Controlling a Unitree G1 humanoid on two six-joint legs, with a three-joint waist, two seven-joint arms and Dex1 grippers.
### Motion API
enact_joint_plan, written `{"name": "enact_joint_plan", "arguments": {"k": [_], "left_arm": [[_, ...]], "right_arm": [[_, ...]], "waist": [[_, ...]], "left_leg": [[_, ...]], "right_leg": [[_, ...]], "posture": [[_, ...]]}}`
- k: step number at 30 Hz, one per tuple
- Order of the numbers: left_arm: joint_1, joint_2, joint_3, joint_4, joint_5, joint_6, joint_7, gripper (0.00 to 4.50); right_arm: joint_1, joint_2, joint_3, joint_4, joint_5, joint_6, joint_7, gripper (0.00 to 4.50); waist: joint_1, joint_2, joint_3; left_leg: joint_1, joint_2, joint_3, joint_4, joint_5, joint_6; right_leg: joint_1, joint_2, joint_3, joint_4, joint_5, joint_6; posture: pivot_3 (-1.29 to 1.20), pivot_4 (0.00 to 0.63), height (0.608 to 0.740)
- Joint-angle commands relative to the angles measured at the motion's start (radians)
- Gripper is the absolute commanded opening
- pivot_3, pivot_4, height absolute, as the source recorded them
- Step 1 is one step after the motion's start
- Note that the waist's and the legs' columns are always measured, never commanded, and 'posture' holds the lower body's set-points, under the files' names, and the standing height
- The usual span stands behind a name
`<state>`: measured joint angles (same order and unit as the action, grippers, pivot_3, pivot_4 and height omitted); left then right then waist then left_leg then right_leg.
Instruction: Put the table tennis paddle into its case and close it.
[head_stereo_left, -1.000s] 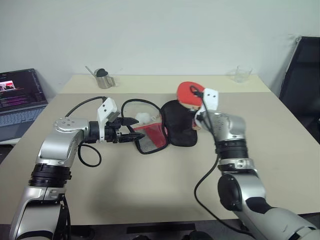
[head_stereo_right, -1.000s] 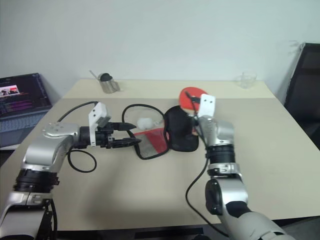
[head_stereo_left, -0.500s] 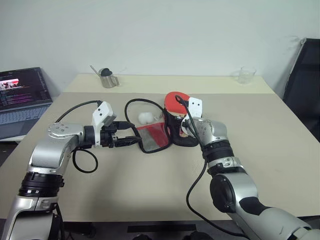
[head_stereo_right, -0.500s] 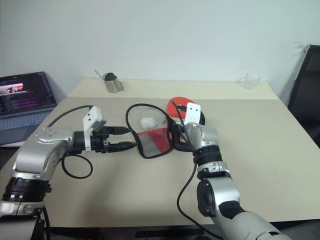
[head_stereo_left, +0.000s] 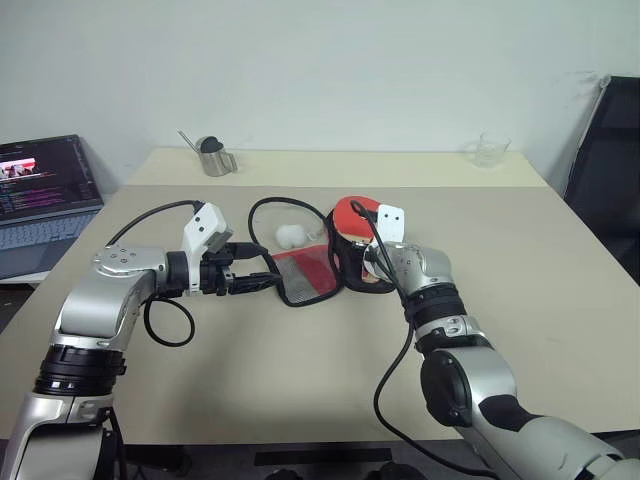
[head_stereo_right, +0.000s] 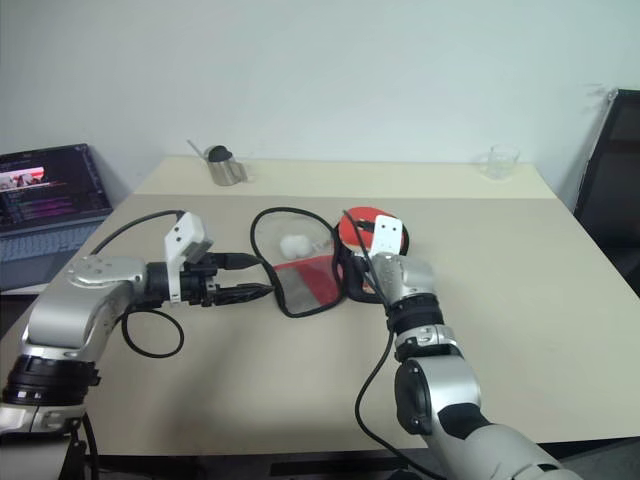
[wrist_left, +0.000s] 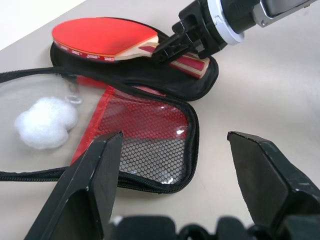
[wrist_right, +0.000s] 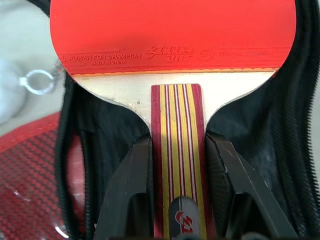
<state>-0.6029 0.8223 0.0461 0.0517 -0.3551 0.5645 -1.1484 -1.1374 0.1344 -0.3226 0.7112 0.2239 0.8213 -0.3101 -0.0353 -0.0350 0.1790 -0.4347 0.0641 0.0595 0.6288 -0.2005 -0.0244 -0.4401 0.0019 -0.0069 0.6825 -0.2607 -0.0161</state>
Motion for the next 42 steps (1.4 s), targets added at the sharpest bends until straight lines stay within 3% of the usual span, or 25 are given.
{"name": "enact_joint_plan", "arguments": {"k": [1, 10, 20, 21, 26, 30, 35, 42], "left_arm": [[-0.023, 0.014, 0.006, -0.014, -0.009, -0.008, -0.005, 3.63], [-0.022, 0.021, 0.009, -0.011, -0.006, -0.01, -0.005, 3.63], [-0.023, 0.026, 0.004, -0.004, 0.002, -0.017, -0.006, 3.63], [-0.024, 0.026, 0.003, -0.001, 0.003, -0.019, -0.006, 3.63], [-0.048, 0.026, 0.011, 0.061, 0.03, -0.05, 0.018, 3.63], [-0.116, -0.029, 0.031, 0.235, 0.099, -0.128, 0.168, 3.63], [-0.115, -0.061, 0.015, 0.343, 0.141, -0.159, 0.227, 3.63], [-0.195, -0.117, -0.031, 0.591, 0.243, -0.13, 0.352, 3.63]], "right_arm": [[-0.014, -0.005, 0.003, -0.026, 0.013, -0.01, -0.003, 1.05], [-0.008, -0.004, 0.021, -0.002, 0.005, -0.007, 0.02, 1.05], [0.0, -0.008, 0.051, -0.018, -0.001, 0.0, 0.048, 4.36], [0.001, -0.01, 0.055, -0.024, -0.003, 0.002, 0.052, 4.48], [0.011, -0.054, 0.098, -0.143, 0.009, 0.065, 0.135, 4.48], [0.063, -0.11, 0.122, -0.37, 0.099, 0.136, 0.303, 4.48], [0.146, -0.225, 0.145, -0.591, 0.175, 0.213, 0.453, 4.48], [0.299, -0.48, 0.257, -0.817, 0.238, 0.243, 0.728, 4.48]], "waist": [[0.0, 0.0, 0.0], [0.0, 0.0, 0.0], [0.0, 0.0, 0.0], [0.0, 0.0, 0.0], [0.001, 0.0, 0.0], [0.005, 0.0, 0.0], [0.004, -0.001, -0.001], [0.005, -0.001, -0.001]], "left_leg": [[0.0, 0.0, 0.0, 0.0, 0.0, 0.0], [0.0, 0.0, 0.0, 0.0, 0.0, 0.0], [0.0, 0.0, 0.0, 0.001, 0.0, 0.0], [0.0, 0.0, 0.0, 0.001, 0.0, 0.0], [0.0, 0.0, 0.0, 0.001, 0.0, 0.0], [0.0, 0.0, 0.0, 0.001, 0.0, 0.0], [0.0, 0.0, 0.0, 0.001, 0.0, 0.0], [0.0, -0.001, 0.0, 0.002, 0.0, 0.0]], "right_leg": [[0.0, 0.0, 0.0, 0.0, 0.0, 0.0], [0.0, 0.0, 0.0, 0.0, 0.0, 0.0], [0.0, 0.0, 0.0, 0.001, 0.0, 0.0], [0.0, 0.0, 0.0, 0.001, 0.0, 0.0], [0.0, 0.0, 0.0, 0.001, 0.0, 0.0], [0.001, 0.001, -0.001, 0.001, 0.0, 0.0], [0.001, 0.0, -0.001, 0.0, 0.0, 0.0], [0.002, 0.001, -0.002, 0.001, 0.0, 0.0]], "posture": [[0.0, 0.15, 0.74], [0.0, 0.15, 0.74], [0.0, 0.15, 0.74], [0.0, 0.15, 0.74], [0.0, 0.15, 0.74], [0.0, 0.15, 0.74], [0.0, 0.15, 0.74], [0.0, 0.15, 0.74]]}}
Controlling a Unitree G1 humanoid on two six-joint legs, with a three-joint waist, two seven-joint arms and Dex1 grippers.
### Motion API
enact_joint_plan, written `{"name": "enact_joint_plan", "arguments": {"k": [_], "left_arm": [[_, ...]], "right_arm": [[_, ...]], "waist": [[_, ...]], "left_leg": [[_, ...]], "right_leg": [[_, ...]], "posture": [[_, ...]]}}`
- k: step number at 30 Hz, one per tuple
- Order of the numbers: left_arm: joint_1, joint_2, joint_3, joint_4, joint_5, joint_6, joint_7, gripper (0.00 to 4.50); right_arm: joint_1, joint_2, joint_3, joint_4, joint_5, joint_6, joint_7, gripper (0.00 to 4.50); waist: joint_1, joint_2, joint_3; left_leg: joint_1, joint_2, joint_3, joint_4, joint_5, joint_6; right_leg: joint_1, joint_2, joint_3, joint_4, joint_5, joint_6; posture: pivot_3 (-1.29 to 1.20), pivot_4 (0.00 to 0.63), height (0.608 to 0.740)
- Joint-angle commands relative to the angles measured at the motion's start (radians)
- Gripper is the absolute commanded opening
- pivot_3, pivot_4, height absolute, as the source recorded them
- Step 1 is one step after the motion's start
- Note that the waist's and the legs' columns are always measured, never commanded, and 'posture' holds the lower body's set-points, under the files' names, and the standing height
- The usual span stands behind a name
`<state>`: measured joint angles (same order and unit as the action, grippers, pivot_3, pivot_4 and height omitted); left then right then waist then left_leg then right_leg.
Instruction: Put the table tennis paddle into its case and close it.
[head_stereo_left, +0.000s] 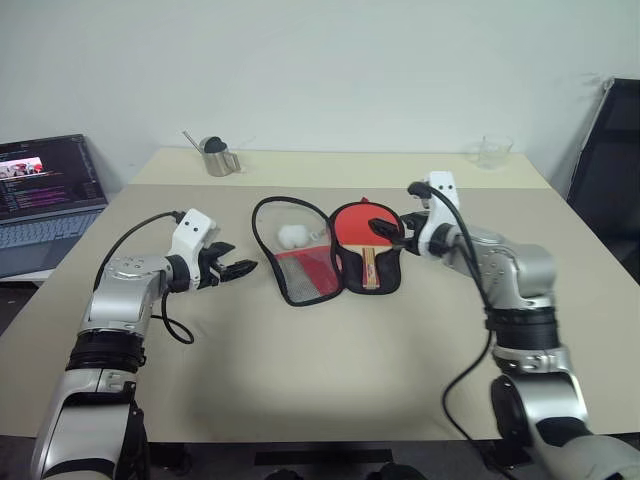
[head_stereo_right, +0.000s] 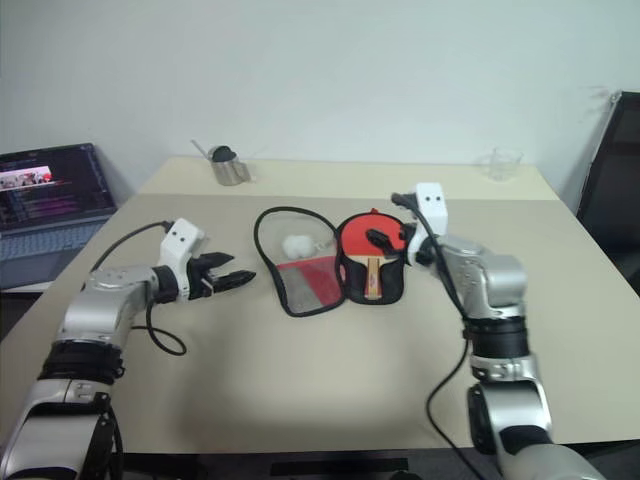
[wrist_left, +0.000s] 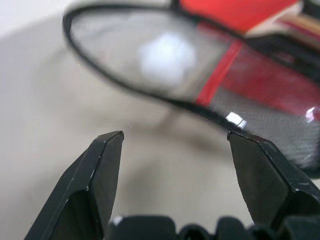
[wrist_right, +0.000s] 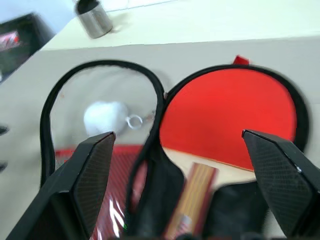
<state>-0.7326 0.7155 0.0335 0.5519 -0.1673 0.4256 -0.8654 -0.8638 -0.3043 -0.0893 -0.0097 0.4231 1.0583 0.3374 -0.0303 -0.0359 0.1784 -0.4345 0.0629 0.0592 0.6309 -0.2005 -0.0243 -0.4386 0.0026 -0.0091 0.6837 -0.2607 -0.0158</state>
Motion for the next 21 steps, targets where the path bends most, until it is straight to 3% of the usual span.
{"name": "enact_joint_plan", "arguments": {"k": [1, 6, 12, 15, 21], "left_arm": [[-0.088, -0.023, -0.029, 0.14, 0.077, 0.009, 0.097, 3.63], [-0.172, -0.112, -0.052, 0.265, 0.11, -0.027, 0.133, 3.63], [-0.2, -0.201, -0.064, 0.238, 0.106, -0.011, 0.117, 3.63], [-0.199, -0.196, -0.066, 0.236, 0.113, -0.016, 0.106, 3.07], [-0.22, -0.197, -0.067, 0.248, 0.125, -0.02, 0.103, 0.93]], "right_arm": [[0.038, -0.052, 0.025, -0.107, 0.043, 0.006, 0.089, 4.48], [0.041, -0.064, 0.011, -0.119, 0.051, 0.009, 0.087, 4.48], [0.103, -0.137, 0.038, -0.23, 0.092, -0.007, 0.187, 4.48], [0.124, -0.154, 0.025, -0.249, 0.092, 0.002, 0.185, 4.5], [0.155, -0.181, 0.006, -0.299, 0.141, 0.048, 0.217, 4.5]], "waist": [[-0.001, 0.0, 0.0], [-0.002, 0.0, 0.0], [0.002, 0.0, 0.0], [-0.003, 0.0, 0.0], [-0.002, -0.001, 0.0]], "left_leg": [[0.0, 0.0, 0.0, 0.0, 0.0, 0.0], [0.001, 0.001, 0.001, 0.003, 0.0, 0.0], [0.0, 0.0, 0.0, 0.01, 0.0, 0.0], [0.0, 0.001, 0.0, 0.012, 0.0, 0.0], [0.002, 0.001, -0.001, 0.014, 0.001, 0.0]], "right_leg": [[0.0, 0.001, -0.001, 0.0, 0.0, 0.0], [0.0, 0.005, 0.0, 0.005, 0.0, 0.0], [0.001, 0.004, 0.0, 0.008, 0.0, 0.001], [0.001, 0.004, 0.001, 0.011, -0.001, 0.001], [0.001, 0.006, 0.0, 0.014, -0.001, 0.002]], "posture": [[0.0, 0.15, 0.74], [0.0, 0.15, 0.74], [0.0, 0.15, 0.74], [0.0, 0.15, 0.74], [0.0, 0.15, 0.74]]}}
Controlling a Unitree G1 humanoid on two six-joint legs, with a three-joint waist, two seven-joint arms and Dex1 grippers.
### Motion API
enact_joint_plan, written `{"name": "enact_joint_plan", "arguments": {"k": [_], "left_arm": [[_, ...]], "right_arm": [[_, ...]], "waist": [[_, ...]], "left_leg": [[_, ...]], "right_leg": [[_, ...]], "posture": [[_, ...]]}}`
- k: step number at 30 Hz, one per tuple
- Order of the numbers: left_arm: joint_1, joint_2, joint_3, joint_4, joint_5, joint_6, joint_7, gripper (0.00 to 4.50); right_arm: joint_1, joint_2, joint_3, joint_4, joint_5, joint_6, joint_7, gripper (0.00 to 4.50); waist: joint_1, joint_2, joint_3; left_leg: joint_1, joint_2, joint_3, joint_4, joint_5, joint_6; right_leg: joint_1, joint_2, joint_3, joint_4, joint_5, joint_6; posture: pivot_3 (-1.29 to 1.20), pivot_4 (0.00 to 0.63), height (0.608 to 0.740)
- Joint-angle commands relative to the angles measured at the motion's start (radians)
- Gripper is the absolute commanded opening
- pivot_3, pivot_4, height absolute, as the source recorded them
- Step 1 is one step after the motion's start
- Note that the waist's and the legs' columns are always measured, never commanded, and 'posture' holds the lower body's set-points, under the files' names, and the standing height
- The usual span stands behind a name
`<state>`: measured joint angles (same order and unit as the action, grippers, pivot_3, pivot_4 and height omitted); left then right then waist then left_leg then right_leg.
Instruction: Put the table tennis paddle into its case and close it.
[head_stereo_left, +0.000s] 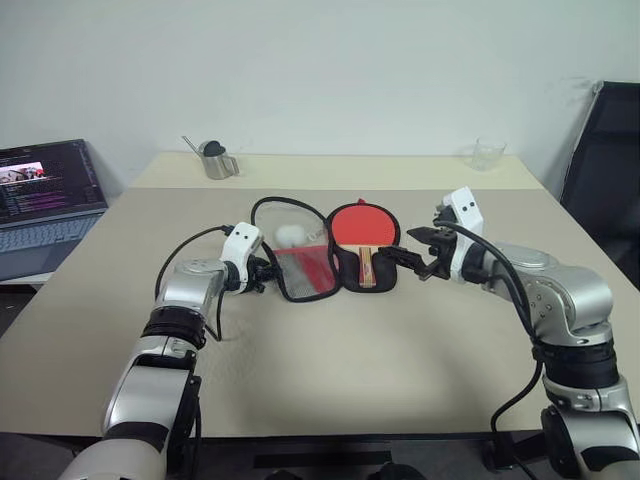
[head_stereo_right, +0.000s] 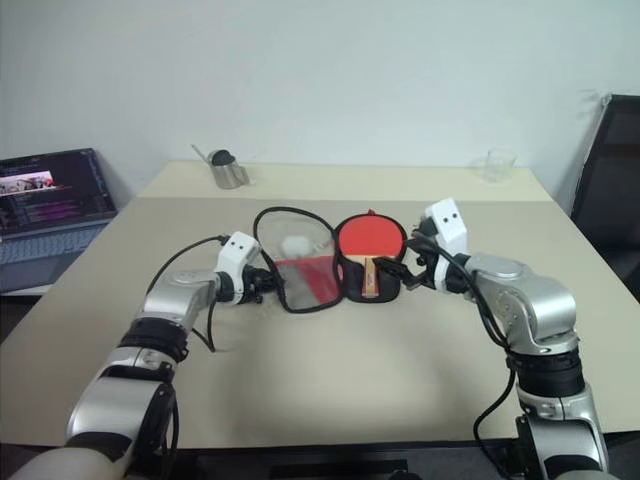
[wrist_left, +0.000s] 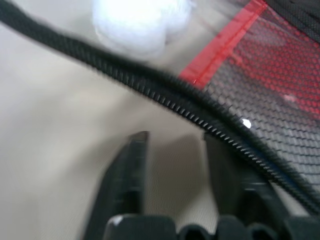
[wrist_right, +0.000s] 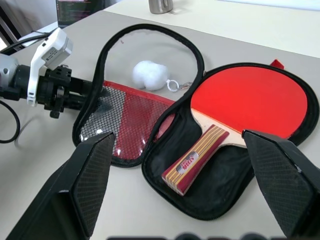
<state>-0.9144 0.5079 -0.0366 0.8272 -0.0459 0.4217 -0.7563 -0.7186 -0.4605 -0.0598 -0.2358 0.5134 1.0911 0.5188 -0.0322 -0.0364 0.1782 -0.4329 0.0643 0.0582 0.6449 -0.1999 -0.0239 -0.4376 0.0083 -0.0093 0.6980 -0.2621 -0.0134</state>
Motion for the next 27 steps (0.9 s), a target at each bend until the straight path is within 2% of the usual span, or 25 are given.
{"name": "enact_joint_plan", "arguments": {"k": [1, 3, 9, 13, 17, 22, 27], "left_arm": [[-0.04, 0.008, 0.003, -0.031, 0.003, -0.015, -0.008, 0.56], [-0.045, 0.0, 0.002, -0.037, 0.003, -0.016, -0.007, 0.03], [-0.071, -0.04, 0.0, -0.072, -0.01, -0.019, -0.011, 0.03], [-0.099, -0.089, 0.022, -0.216, -0.098, 0.082, -0.085, 0.03], [-0.128, -0.153, 0.01, -0.276, -0.111, 0.103, -0.051, 0.03], [-0.188, -0.293, -0.008, -0.156, -0.07, 0.027, 0.08, 0.03], [-0.19, -0.405, -0.106, 0.002, 0.057, -0.053, 0.226, 0.03]], "right_arm": [[0.023, -0.039, -0.015, -0.098, 0.07, 0.017, 0.062, 4.5], [0.035, -0.052, -0.007, -0.119, 0.09, 0.023, 0.08, 4.5], [0.041, -0.051, 0.008, -0.113, 0.089, 0.014, 0.074, 4.5], [0.044, -0.068, 0.001, -0.124, 0.099, 0.006, 0.087, 4.5], [0.057, -0.102, -0.009, -0.151, 0.116, 0.004, 0.106, 4.5], [0.091, -0.174, -0.042, -0.198, 0.133, -0.005, 0.133, 4.5], [0.124, -0.237, -0.096, -0.223, 0.146, 0.001, 0.125, 4.5]], "waist": [[0.002, 0.0, 0.0], [0.002, 0.0, 0.0], [0.003, 0.0, 0.0], [0.004, 0.0, 0.0], [0.004, 0.0, 0.0], [0.005, 0.0, 0.0], [0.002, 0.0, 0.0]], "left_leg": [[0.0, 0.0, 0.0, 0.0, 0.0, 0.0], [0.0, 0.0, 0.0, 0.0, 0.0, 0.0], [0.0, -0.001, 0.0, 0.0, 0.0, 0.0], [-0.001, -0.001, 0.0, 0.001, 0.0, 0.0], [-0.001, -0.001, 0.0, 0.0, 0.0, 0.0], [-0.001, -0.001, 0.0, 0.001, 0.0, 0.0], [0.0, -0.002, 0.0, 0.001, 0.0, 0.0]], "right_leg": [[0.0, 0.0, 0.0, 0.0, 0.0, 0.0], [0.0, 0.0, 0.0, -0.001, 0.0, 0.0], [0.0, -0.001, 0.0, -0.001, 0.0, 0.0], [0.0, -0.001, 0.0, -0.001, 0.0, 0.0], [0.001, -0.001, 0.001, -0.002, 0.0, 0.0], [0.001, -0.001, 0.0, -0.001, 0.0, 0.001], [0.002, -0.001, 0.001, -0.002, 0.0, 0.001]], "posture": [[0.0, 0.15, 0.74], [0.0, 0.15, 0.74], [0.0, 0.15, 0.74], [0.0, 0.15, 0.74], [0.0, 0.15, 0.74], [0.0, 0.15, 0.74], [0.0, 0.15, 0.74]]}}
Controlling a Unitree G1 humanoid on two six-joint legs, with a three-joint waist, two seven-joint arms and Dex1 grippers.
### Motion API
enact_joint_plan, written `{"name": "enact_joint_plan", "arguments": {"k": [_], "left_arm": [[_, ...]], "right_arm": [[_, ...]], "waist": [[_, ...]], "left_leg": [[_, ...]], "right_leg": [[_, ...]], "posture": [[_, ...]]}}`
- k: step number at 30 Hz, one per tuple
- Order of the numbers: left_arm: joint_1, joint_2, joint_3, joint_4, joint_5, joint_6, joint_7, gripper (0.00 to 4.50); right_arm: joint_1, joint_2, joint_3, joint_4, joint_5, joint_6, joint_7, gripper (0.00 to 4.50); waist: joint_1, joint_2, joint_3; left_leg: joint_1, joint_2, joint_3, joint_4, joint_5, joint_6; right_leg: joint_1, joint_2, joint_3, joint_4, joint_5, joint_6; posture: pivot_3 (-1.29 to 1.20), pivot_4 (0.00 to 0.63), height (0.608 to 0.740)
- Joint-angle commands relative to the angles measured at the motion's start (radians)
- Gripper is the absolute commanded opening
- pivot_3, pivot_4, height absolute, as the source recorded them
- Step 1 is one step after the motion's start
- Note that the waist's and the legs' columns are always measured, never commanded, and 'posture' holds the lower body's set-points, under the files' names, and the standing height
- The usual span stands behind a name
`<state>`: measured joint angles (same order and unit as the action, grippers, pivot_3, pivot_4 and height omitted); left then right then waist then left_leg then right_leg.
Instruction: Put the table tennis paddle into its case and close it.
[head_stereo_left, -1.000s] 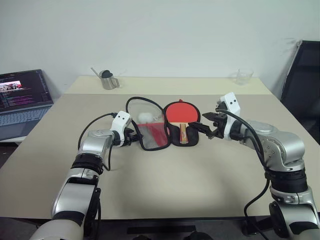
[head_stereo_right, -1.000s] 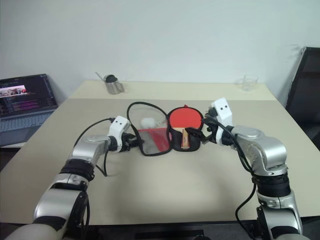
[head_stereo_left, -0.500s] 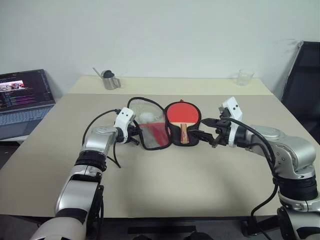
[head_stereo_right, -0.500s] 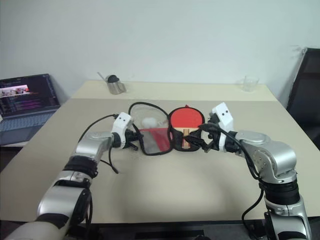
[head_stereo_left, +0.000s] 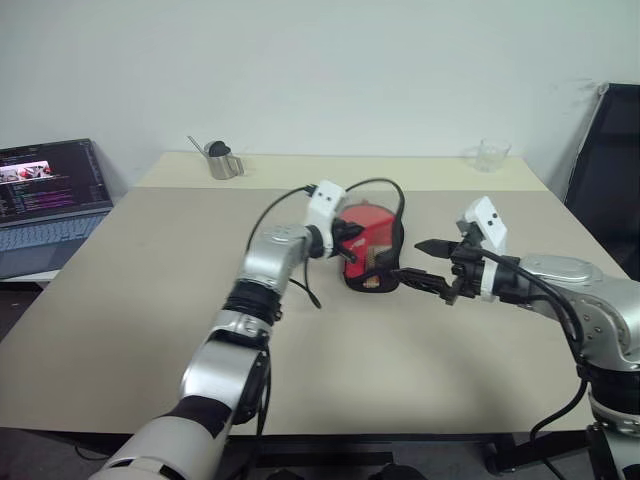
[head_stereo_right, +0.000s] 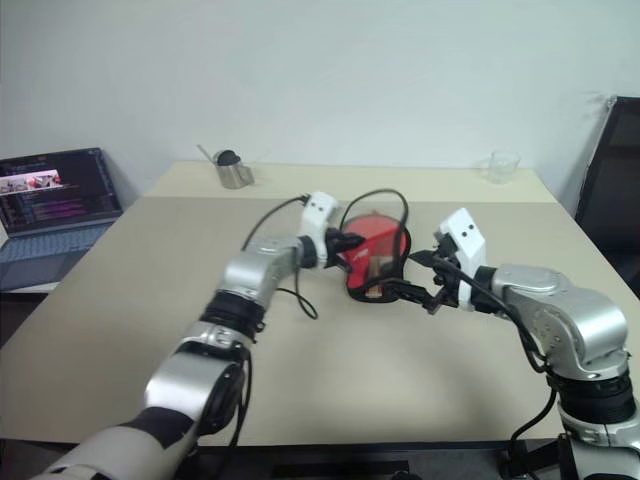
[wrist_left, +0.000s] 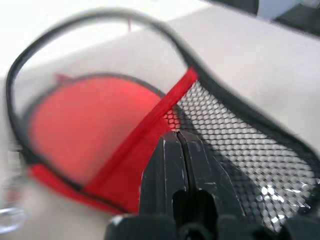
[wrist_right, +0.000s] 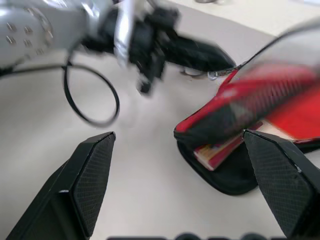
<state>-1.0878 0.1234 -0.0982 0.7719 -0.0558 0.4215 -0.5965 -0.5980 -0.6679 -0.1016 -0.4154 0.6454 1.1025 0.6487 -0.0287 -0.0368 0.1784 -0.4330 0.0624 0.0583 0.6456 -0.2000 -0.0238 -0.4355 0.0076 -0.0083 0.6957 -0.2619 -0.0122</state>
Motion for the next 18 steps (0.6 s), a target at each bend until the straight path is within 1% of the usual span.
{"name": "enact_joint_plan", "arguments": {"k": [1, 4, 7, 11, 13, 15, 18], "left_arm": [[-0.015, -0.028, -0.052, 0.08, 0.078, -0.064, 0.08, 0.03], [-0.019, -0.022, -0.042, 0.127, 0.087, -0.098, 0.106, 0.03], [-0.036, 0.026, -0.021, 0.128, 0.079, -0.116, 0.078, 0.03], [-0.019, 0.167, -0.013, -0.057, 0.005, -0.137, -0.204, 0.03], [0.008, 0.235, 0.008, -0.159, -0.057, -0.105, -0.327, 0.03], [0.044, 0.304, 0.016, -0.242, -0.088, -0.097, -0.417, 0.03], [0.127, 0.44, 0.052, -0.329, -0.138, -0.098, -0.551, 0.03]], "right_arm": [[0.008, -0.036, -0.062, -0.047, 0.018, -0.009, -0.008, 4.5], [0.025, -0.048, -0.084, -0.071, 0.036, 0.001, -0.016, 4.5], [0.037, -0.038, -0.108, -0.078, 0.052, 0.012, -0.043, 4.5], [-0.046, 0.125, -0.126, 0.074, 0.021, 0.075, -0.236, 4.5], [-0.086, 0.203, -0.132, 0.155, -0.004, 0.113, -0.324, 4.5], [-0.116, 0.266, -0.138, 0.219, -0.022, 0.137, -0.389, 4.5], [-0.152, 0.359, -0.136, 0.343, -0.06, 0.126, -0.466, 4.5]], "waist": [[-0.004, 0.0, 0.0], [-0.007, 0.0, 0.0], [-0.007, 0.0, 0.0], [-0.016, -0.001, 0.0], [-0.012, 0.0, 0.0], [-0.009, 0.0, 0.0], [-0.011, 0.001, 0.0]], "left_leg": [[0.0, 0.0, 0.0, 0.0, 0.0, 0.0], [0.001, 0.001, -0.001, -0.001, 0.0, 0.0], [0.001, 0.001, -0.002, -0.001, 0.0, 0.0], [0.002, 0.002, -0.002, -0.001, 0.0, -0.001], [0.002, 0.002, -0.002, -0.001, 0.003, -0.005], [0.002, 0.002, -0.001, -0.002, 0.004, -0.006], [0.002, 0.002, 0.0, -0.002, 0.003, -0.006]], "right_leg": [[0.0, 0.0, 0.0, 0.0, 0.0, 0.0], [-0.001, 0.002, 0.001, 0.0, 0.0, 0.0], [-0.001, 0.003, 0.0, 0.001, 0.0, 0.0], [-0.001, 0.004, 0.001, 0.001, 0.0, -0.001], [-0.001, 0.003, 0.001, 0.002, 0.001, -0.001], [-0.001, 0.003, 0.001, 0.001, 0.001, -0.001], [-0.001, 0.002, 0.002, 0.001, 0.001, -0.002]], "posture": [[0.0, 0.15, 0.74], [0.0, 0.15, 0.74], [0.0, 0.15, 0.74], [0.0, 0.15, 0.74], [0.0, 0.15, 0.74], [0.0, 0.15, 0.74], [0.0, 0.15, 0.74]]}}
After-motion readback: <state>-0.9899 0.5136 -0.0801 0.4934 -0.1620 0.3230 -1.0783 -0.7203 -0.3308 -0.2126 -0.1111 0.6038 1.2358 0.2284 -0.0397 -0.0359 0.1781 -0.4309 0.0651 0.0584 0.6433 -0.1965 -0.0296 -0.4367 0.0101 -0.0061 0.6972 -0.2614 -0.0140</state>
